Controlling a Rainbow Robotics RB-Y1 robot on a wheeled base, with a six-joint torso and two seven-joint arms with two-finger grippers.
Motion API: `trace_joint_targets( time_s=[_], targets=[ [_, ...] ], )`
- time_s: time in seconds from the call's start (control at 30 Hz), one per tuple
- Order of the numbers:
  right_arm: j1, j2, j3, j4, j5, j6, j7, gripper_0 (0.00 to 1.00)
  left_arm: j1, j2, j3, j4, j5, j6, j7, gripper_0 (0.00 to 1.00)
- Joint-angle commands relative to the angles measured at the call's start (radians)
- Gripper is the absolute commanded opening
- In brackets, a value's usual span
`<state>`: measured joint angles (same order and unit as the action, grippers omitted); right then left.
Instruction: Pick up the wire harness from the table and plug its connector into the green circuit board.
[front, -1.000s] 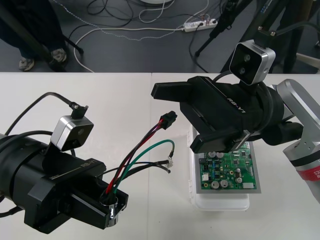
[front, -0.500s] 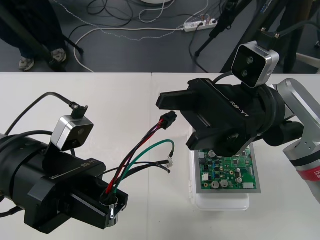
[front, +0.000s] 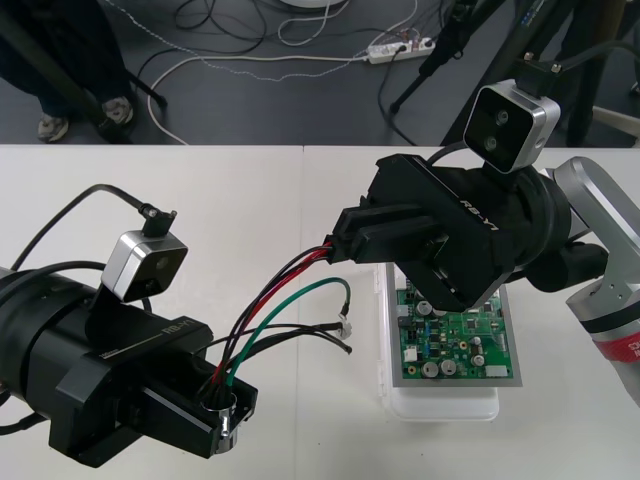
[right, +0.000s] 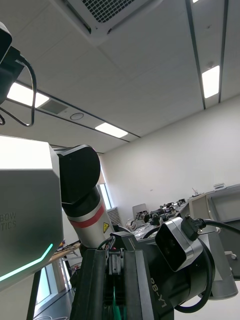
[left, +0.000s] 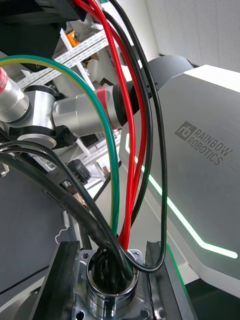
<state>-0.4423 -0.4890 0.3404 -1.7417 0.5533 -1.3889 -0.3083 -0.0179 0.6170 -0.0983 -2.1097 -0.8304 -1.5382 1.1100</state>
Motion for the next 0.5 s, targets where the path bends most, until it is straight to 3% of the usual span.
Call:
trace_joint_targets(
  time_s=[0.03,0.4,0.43,0.47,0.5],
  targets=[
    [-0.01,-0.01,0.015,-0.032,-0.016,0.008,0.014,0.0,-0.03,-0.022,-0.017,-0.035,0.017,-0.033,0.039,0.0],
    [-0.01,-0.013,0.006,-0.033,-0.016,0.008,0.015,0.0,-0.03,-0.022,-0.015,-0.035,0.022,-0.033,0.034,0.03],
    [-0.01,-0.013,0.006,-0.033,-0.016,0.008,0.015,0.0,-0.03,-0.022,-0.015,-0.035,0.024,-0.033,0.034,0.19],
    [-0.01,-0.014,0.006,-0.032,-0.016,0.008,0.015,0.0,-0.028,-0.023,-0.014,-0.035,0.025,-0.033,0.034,0.5],
    [-0.01,-0.013,0.006,-0.033,-0.016,0.008,0.015,0.0,-0.03,-0.025,-0.014,-0.035,0.025,-0.033,0.034,0.7]
  ],
)
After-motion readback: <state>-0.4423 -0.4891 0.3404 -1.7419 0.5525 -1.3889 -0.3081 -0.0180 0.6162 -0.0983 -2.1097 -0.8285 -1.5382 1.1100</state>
